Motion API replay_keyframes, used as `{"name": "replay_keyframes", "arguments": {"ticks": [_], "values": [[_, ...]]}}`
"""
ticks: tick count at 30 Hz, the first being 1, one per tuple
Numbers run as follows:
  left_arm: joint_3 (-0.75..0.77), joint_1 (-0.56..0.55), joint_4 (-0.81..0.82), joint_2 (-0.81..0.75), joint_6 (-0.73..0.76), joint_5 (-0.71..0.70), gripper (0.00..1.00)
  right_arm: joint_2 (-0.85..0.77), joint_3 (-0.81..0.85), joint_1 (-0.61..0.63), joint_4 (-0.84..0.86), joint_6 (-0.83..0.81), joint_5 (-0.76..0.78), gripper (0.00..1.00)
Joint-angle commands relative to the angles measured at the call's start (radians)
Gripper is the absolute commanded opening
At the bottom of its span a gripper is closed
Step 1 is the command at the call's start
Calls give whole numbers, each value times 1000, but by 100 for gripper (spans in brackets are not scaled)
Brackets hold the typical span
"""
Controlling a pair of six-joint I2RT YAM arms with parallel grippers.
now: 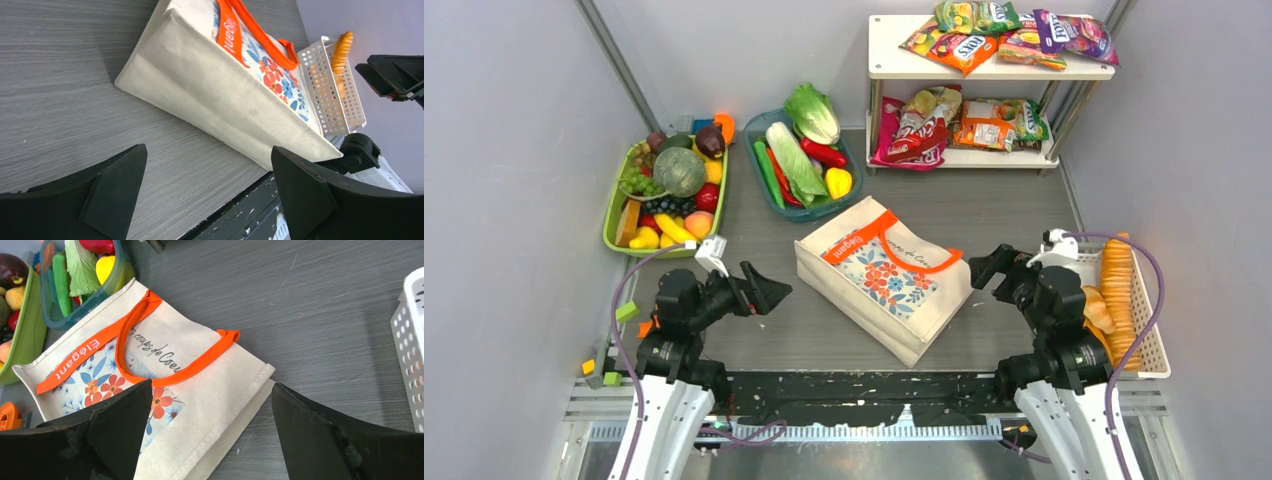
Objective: Place the mixed food into the grocery bags and tie them
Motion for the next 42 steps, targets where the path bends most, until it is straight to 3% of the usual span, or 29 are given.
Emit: {"name": "replay_keyframes", "arguments": {"ticks": [1,8,10,15,20,25,31,33,37,39,42], "values": [[29,4,-63,4,-6,-59,99,52,35,-1,49,-40,-104,97],[99,4,-136,44,19,-101,99,258,94,-1,185,-75,-365,100],[130,4,-168,39,20,-138,99,343,114,6,237,-78,-453,96],[123,6,-192,24,-147,-163,99,571,230,166,228,-170,-415,95],[-47,-12,161,35,-446,24,99,808,371,284,165,-256,-318,85],[60,-224,-1,39,-400,-283,99,925,414,302,185,-274,-295,79],[28,-416,102,93,-526,-462,96,1024,422,313,198,-287,-326,72],[26,-469,128,147,-536,-496,96,1049,410,321,212,-284,-343,66],[18,-551,198,240,-557,-540,96,1066,395,329,212,-279,-363,41],[3,-579,262,284,-569,-550,95,1055,401,331,190,-286,-345,17],[-2,-591,345,366,-572,-529,95,1001,437,330,141,-295,-290,6]]}}
